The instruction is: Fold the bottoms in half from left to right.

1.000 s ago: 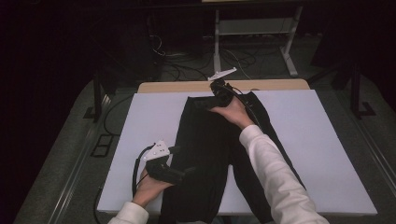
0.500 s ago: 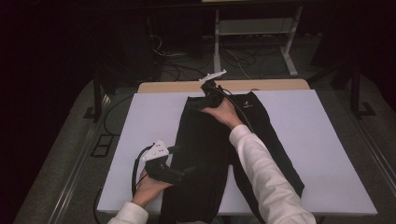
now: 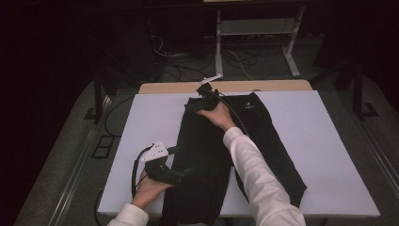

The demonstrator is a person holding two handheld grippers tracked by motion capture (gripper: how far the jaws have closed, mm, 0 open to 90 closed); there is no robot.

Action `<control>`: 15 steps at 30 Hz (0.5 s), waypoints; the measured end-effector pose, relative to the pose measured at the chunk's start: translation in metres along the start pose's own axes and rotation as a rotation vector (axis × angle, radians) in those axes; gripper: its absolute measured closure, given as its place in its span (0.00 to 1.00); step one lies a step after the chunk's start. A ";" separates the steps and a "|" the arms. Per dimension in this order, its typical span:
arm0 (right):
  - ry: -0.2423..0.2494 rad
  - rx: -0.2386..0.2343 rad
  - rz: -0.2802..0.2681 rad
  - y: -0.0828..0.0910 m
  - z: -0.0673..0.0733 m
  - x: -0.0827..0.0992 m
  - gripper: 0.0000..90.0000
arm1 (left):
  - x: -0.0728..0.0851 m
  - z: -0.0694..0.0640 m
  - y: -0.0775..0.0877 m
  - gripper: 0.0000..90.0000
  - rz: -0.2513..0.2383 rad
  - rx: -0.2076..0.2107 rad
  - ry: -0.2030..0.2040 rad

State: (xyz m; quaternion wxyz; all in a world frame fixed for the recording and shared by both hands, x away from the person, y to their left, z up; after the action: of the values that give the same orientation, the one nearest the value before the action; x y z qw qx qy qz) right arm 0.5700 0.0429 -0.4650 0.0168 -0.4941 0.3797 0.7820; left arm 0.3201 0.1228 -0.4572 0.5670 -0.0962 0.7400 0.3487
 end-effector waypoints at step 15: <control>-0.015 0.010 0.013 -0.022 0.005 0.004 0.05 | -0.001 0.001 0.001 0.00 -0.006 0.002 -0.001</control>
State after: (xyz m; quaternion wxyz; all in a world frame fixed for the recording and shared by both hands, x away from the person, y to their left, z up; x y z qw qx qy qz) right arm 0.5731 0.0596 -0.4798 0.0169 -0.4854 0.3867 0.7839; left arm 0.3206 0.1242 -0.4563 0.5684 -0.0978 0.7398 0.3465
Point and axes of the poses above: each handheld gripper's, and its own axes: y roughly backward along the jaws, x roughly out of its underside, z roughly to its left, the point moved 8 cm from there along -y, roughly forward along the jaws, and after that the axes turned 6 degrees about -x, right-handed, at the moved point
